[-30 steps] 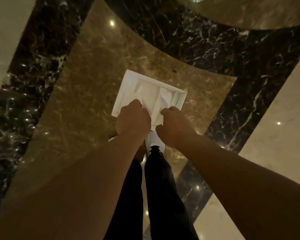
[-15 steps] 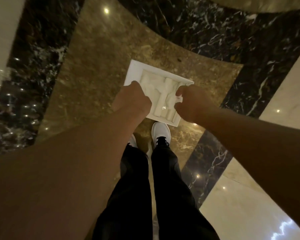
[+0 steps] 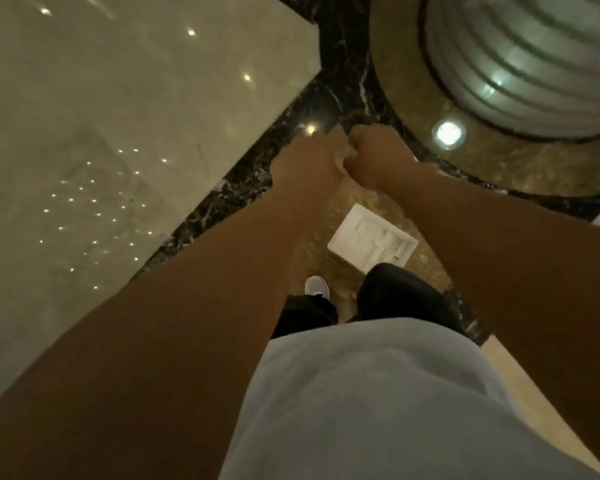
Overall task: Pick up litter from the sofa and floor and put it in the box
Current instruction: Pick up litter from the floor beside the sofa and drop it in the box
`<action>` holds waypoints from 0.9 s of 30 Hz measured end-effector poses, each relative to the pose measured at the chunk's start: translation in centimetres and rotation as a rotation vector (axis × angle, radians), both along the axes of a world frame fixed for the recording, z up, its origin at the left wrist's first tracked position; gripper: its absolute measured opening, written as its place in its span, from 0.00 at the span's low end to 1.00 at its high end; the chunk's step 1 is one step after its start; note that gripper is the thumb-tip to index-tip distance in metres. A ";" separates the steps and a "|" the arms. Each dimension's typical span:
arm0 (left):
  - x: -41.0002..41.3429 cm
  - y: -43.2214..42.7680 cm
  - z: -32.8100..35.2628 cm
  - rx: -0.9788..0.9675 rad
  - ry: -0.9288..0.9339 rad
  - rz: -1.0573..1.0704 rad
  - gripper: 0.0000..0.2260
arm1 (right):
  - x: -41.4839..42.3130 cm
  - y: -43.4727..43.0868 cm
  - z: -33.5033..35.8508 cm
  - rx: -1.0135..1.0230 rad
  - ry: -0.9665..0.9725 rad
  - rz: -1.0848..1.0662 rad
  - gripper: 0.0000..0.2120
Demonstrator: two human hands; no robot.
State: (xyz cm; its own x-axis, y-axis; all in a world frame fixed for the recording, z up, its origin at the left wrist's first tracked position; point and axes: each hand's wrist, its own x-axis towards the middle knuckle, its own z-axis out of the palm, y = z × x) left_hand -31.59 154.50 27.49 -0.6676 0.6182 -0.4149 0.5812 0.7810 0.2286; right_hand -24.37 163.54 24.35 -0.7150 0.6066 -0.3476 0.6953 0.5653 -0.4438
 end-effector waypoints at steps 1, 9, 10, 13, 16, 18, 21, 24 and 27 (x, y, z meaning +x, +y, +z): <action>-0.5 -1.0 1.4 -0.003 0.011 0.023 0.11 | -1.0 -0.9 1.5 -0.004 0.021 0.049 0.13; -2.4 -12.6 9.5 -0.014 0.285 0.493 0.10 | -6.7 -7.7 10.1 0.109 0.237 0.614 0.17; -1.8 -14.1 10.2 -0.015 0.316 0.549 0.10 | -6.8 -8.5 10.9 0.103 0.255 0.674 0.18; 1.0 -19.2 11.5 -0.096 0.365 0.693 0.13 | -6.4 -11.6 12.5 0.064 0.300 0.851 0.18; 4.8 -23.8 11.6 -0.118 0.360 0.815 0.14 | -5.2 -15.1 13.3 0.025 0.337 0.993 0.20; 7.4 -26.1 10.9 -0.052 0.297 0.900 0.14 | -3.9 -16.9 13.5 -0.014 0.353 1.052 0.21; 11.5 -29.0 9.8 0.015 0.289 1.045 0.17 | -1.6 -19.2 13.4 -0.068 0.345 1.119 0.21; 15.1 -31.4 8.9 0.046 0.244 1.202 0.18 | 0.3 -21.4 13.7 -0.080 0.333 1.202 0.18; 18.1 -33.2 8.4 0.062 0.209 1.262 0.18 | 1.5 -24.0 14.7 -0.095 0.345 1.280 0.18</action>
